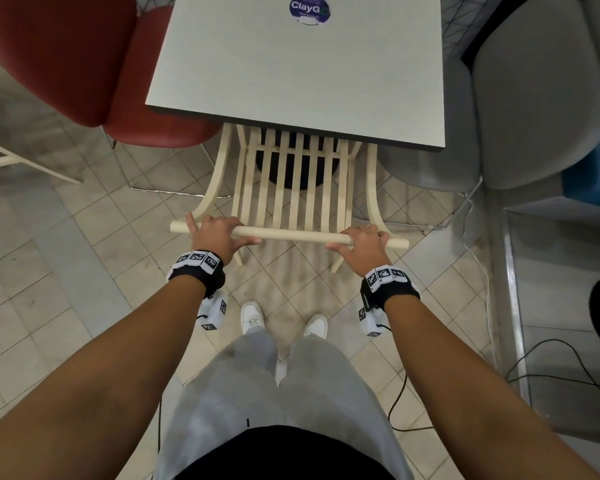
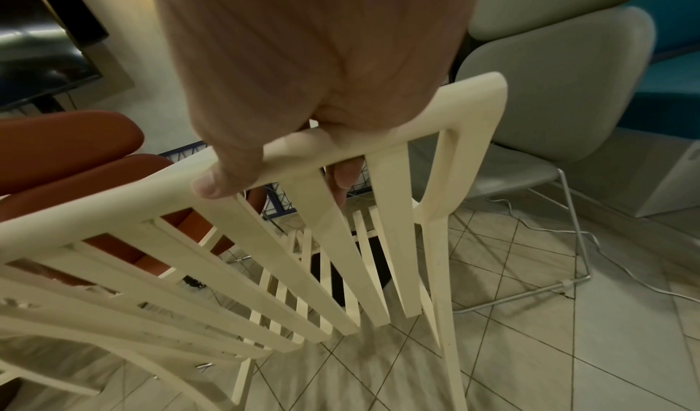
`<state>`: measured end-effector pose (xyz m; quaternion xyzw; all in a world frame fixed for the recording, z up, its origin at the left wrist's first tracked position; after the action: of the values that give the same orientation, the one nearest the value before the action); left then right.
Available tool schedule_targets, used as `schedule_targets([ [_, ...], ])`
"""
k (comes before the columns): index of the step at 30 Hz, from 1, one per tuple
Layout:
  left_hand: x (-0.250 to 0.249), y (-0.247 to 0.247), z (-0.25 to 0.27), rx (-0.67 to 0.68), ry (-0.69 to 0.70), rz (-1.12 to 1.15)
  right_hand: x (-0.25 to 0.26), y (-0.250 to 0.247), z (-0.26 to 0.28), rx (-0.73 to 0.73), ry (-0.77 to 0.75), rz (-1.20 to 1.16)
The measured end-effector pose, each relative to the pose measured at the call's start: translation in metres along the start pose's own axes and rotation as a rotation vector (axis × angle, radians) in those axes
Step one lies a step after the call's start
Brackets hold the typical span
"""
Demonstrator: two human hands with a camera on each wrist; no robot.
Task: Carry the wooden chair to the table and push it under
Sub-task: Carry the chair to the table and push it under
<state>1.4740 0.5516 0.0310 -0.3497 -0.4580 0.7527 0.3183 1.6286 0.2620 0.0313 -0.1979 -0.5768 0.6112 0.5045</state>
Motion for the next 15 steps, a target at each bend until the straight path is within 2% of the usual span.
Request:
schedule_targets([
  [10,0.0007,-0.0035,0.0009,-0.054,0.016,-0.017,-0.0033,-0.0015,-0.0019,0.075,0.025,-0.060],
  [15,-0.0007,-0.0017,0.0019,-0.022,0.021,-0.060,-0.0032,-0.0019,-0.0016,0.096,0.025,-0.059],
])
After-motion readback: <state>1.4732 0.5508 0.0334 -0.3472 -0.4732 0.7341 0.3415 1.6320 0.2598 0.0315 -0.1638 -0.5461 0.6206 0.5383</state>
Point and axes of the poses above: each hand's wrist, its own z-axis away from the middle knuckle, its own y-axis out of the palm, x = y × z, the point moved 9 cm from there along -z, towards the middle knuckle
